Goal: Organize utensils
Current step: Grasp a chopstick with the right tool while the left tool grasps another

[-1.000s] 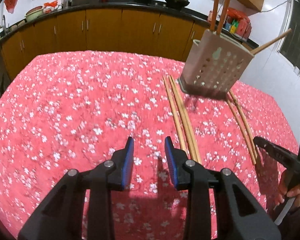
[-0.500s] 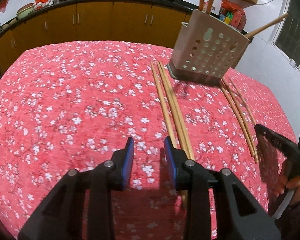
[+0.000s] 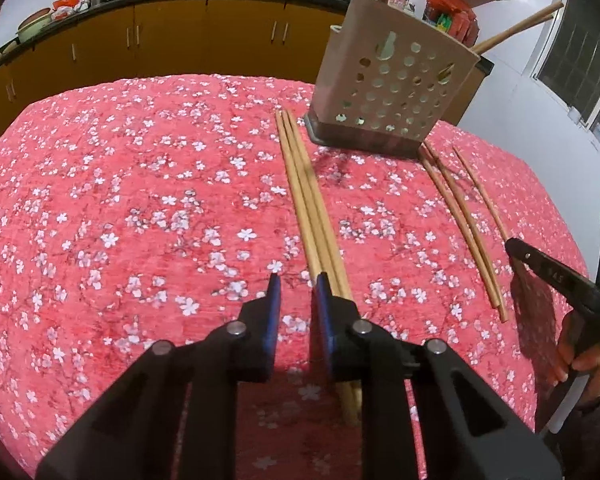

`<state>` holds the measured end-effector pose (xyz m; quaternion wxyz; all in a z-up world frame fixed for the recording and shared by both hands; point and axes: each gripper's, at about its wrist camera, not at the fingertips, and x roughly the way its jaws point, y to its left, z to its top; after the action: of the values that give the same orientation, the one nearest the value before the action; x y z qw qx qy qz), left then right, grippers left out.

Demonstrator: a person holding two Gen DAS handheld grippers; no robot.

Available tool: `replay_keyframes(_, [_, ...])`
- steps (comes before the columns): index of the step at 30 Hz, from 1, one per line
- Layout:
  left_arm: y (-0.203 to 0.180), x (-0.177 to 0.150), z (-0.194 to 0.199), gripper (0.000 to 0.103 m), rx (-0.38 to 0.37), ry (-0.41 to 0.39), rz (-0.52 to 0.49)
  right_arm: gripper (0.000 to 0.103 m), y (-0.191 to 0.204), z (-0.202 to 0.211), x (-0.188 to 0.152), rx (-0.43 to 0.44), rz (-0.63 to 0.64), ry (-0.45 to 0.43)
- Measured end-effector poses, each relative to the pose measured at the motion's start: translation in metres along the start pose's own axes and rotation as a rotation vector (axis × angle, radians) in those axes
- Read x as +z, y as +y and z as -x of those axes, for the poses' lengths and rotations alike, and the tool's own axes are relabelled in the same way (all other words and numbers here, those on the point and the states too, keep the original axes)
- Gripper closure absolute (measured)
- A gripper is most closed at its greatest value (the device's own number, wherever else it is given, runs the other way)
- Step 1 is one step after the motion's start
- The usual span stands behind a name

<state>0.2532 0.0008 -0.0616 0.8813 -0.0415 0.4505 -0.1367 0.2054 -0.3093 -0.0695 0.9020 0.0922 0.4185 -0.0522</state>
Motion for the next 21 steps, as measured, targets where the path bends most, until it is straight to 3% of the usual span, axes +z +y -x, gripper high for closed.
replay_keyframes(13, [-0.008,-0.003,-0.002,0.084,0.001,0.006,-0.025,0.096,0.001,0.000,-0.001,-0.004,0.014,-0.002])
replay_keyframes(21, [-0.012,-0.001,-0.007,0.085,0.063,0.000,-0.036,0.096,0.004,-0.001,-0.001,0.004,0.034,-0.003])
